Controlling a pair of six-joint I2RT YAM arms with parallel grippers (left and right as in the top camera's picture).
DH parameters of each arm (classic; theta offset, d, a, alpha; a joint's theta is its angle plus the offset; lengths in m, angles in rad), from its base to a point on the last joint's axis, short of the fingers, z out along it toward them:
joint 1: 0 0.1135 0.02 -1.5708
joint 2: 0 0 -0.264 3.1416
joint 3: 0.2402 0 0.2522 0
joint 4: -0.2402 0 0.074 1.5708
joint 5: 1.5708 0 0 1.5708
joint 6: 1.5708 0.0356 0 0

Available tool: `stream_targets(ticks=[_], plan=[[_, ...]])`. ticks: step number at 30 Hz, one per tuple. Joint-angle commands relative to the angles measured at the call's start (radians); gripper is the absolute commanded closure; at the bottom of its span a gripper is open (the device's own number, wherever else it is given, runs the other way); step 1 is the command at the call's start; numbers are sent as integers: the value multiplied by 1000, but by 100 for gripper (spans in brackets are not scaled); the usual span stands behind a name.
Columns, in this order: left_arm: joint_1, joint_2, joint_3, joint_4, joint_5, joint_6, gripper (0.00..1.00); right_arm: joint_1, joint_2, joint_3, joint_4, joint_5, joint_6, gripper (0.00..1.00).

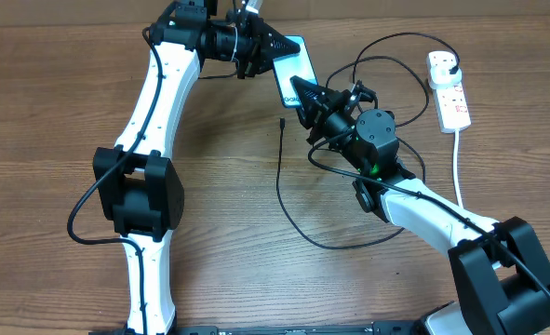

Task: Plug charger to phone and switch on socket
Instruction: 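Release the phone from the right gripper, keeping it in the left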

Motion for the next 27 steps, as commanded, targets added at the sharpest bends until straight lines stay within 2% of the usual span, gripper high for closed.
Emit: stream_targets(ticks=[1,4,11,16,24,25,27], plan=[[-56,-14,15,27,119,60,82,80,7,-2,-23,-223,-15,96],[-69,-14,15,26,95,58,79,80,7,-2,-19,-222,-11,96],[-92,-14,15,25,67,45,82,80,7,-2,19,-205,-7,96],[-92,-14,15,25,67,43,95,80,7,-2,25,-199,-7,96],[-92,-14,15,25,50,32,96,80,7,-2,25,-196,-8,96],[-92,-14,15,25,43,23,96,80,7,-2,24,-196,-8,96],[-91,-14,15,25,21,14,96,80,7,-2,21,-195,-8,85]])
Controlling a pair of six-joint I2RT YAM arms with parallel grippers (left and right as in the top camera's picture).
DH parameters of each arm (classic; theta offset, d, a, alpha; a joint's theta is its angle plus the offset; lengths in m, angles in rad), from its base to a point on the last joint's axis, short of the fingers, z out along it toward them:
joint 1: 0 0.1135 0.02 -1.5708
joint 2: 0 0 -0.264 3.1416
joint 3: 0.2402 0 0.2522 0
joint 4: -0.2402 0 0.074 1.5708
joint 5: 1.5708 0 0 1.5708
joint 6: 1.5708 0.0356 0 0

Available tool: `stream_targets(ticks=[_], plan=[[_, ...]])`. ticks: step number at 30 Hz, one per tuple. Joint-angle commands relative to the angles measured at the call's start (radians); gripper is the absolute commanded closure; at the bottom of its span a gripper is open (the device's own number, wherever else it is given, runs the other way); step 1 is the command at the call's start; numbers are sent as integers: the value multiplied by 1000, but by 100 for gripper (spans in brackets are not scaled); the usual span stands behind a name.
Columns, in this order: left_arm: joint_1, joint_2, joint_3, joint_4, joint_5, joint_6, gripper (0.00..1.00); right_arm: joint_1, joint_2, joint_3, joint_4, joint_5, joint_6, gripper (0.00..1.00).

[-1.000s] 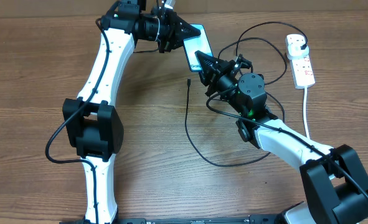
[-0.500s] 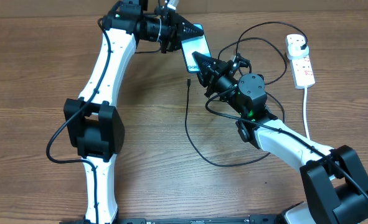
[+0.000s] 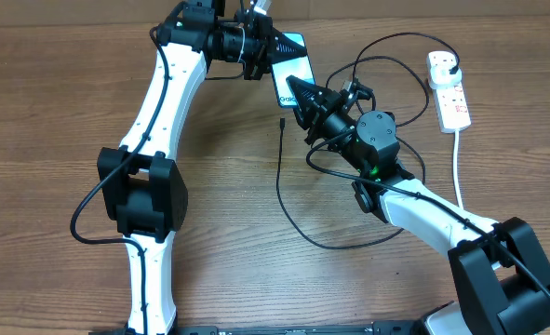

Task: Plug charger to phone and switch on socket
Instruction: 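Release the phone from the right gripper, keeping it in the left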

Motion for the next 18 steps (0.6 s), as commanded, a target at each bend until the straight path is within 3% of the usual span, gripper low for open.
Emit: stream_targets(ticks=[1,4,11,18], plan=[[-64,-14,15,17,15,14,96,74,7,-2,-21,-167,-3,75],[-59,-14,15,16,-18,15,96,72,7,-2,-46,-161,-8,61],[-8,-14,15,15,-32,24,96,61,7,-2,-103,-101,-145,3],[89,-14,15,-47,-31,41,96,7,7,-2,-136,-134,-325,0]])
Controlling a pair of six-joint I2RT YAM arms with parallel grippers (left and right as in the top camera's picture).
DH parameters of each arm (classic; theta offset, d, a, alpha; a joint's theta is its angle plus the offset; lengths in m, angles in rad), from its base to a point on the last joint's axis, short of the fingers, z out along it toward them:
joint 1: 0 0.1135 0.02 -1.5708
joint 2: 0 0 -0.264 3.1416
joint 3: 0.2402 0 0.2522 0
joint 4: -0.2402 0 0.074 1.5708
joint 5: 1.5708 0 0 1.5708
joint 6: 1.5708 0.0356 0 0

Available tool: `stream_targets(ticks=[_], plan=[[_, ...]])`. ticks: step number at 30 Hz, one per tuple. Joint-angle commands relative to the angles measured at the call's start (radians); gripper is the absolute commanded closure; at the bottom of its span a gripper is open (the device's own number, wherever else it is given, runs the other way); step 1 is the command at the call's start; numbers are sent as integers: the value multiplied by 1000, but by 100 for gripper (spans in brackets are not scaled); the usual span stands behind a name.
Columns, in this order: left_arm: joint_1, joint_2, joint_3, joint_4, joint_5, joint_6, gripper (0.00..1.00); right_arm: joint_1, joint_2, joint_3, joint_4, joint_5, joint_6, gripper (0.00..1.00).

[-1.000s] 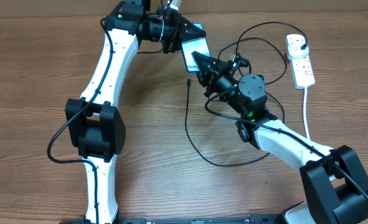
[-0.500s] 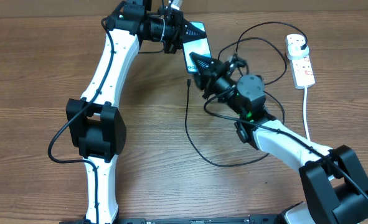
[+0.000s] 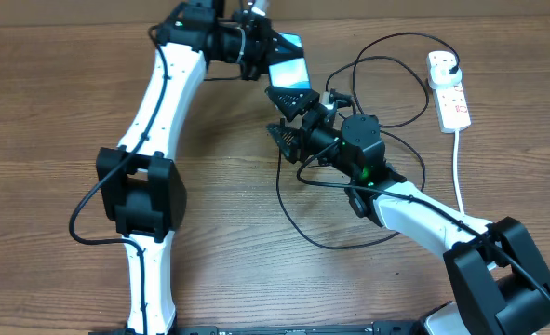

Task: Plug charger to phone and switch on socket
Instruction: 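Release the phone from the right gripper, keeping it in the left, then move the right gripper over the black cable's USB-C end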

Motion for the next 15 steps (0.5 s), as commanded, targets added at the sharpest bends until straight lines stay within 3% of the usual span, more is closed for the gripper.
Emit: stream_targets(ticks=[1,7,15], plan=[[73,-14,15,-22,29,24,96,-30,4,3,-11,-26,-131,0],[150,-14,15,-90,33,87,96,-39,4,3,-117,-113,-312,0],[203,-14,15,-237,39,161,96,-39,4,48,-479,-108,-635,0]])
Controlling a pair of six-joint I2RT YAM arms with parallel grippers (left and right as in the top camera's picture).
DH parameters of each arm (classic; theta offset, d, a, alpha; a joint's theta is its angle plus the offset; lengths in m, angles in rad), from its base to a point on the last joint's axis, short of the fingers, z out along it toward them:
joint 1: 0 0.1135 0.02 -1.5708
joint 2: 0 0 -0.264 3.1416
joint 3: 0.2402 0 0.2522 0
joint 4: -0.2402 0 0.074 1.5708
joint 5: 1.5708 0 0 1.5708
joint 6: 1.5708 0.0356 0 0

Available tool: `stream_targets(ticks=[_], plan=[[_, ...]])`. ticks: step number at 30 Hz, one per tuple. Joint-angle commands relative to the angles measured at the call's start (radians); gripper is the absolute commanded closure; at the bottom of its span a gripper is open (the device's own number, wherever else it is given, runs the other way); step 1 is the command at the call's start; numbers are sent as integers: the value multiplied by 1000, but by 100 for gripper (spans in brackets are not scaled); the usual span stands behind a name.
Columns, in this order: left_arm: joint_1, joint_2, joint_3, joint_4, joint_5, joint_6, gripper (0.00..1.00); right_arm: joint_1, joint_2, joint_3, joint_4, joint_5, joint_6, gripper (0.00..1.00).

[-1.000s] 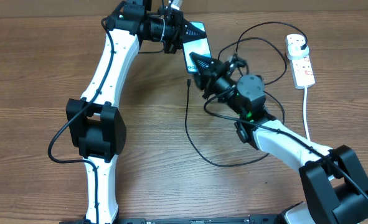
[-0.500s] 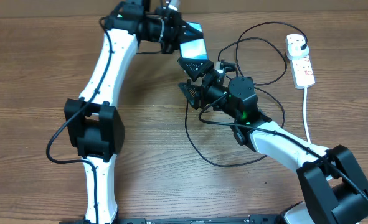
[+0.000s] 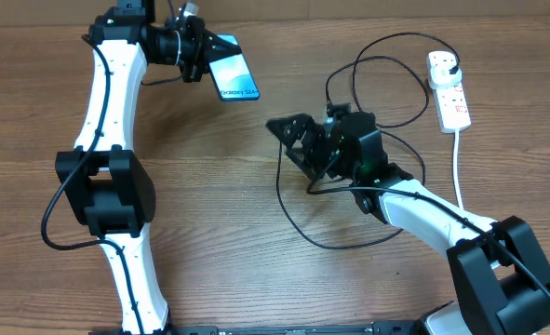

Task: Plug charger to phone and switch on socket
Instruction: 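Move the right gripper over the black cable's USB-C end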

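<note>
The phone (image 3: 237,80), its blue screen showing, is held off the table at the back left. My left gripper (image 3: 213,58) is shut on its far end. The black charger cable (image 3: 304,239) loops across the middle of the table. Its loose plug end is hidden under my right gripper (image 3: 289,141), which stands open low over that spot. The white power strip (image 3: 453,100) lies at the back right with the charger's white plug (image 3: 442,63) in it. I cannot make out its switch.
More loops of the black cable (image 3: 386,46) run between the right arm and the power strip. The strip's own white lead (image 3: 458,167) runs toward the table's front. A cardboard wall borders the table at the back.
My left arm has swung to the left with the phone, which was at back centre and is now well left of it. The right gripper has turned and sits slightly lower, still open.
At first the phone lay at back centre with my left gripper at its far end and my right gripper's tip at its near end. Then the right gripper was off it and open over the cable end. Now the left gripper holds the phone further left.
</note>
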Motion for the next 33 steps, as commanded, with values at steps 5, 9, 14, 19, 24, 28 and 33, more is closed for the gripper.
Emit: stream_targets(ticks=[5,9,14,19,24,28,33], plan=[[-2,-14,15,-56,140,127,96,-3,4,310,-608,187,-433,1],[0,-14,15,-56,196,129,96,-3,4,507,-863,348,-538,0],[25,-14,15,-56,190,97,96,-3,4,558,-908,396,-609,0],[48,-14,15,-56,141,62,96,-3,4,551,-871,376,-692,0],[51,-14,15,-69,136,93,96,6,33,529,-766,385,-692,11],[58,-14,15,-71,137,96,96,6,130,554,-731,393,-692,21],[76,-14,15,-71,137,96,96,6,302,715,-835,393,-717,34]])
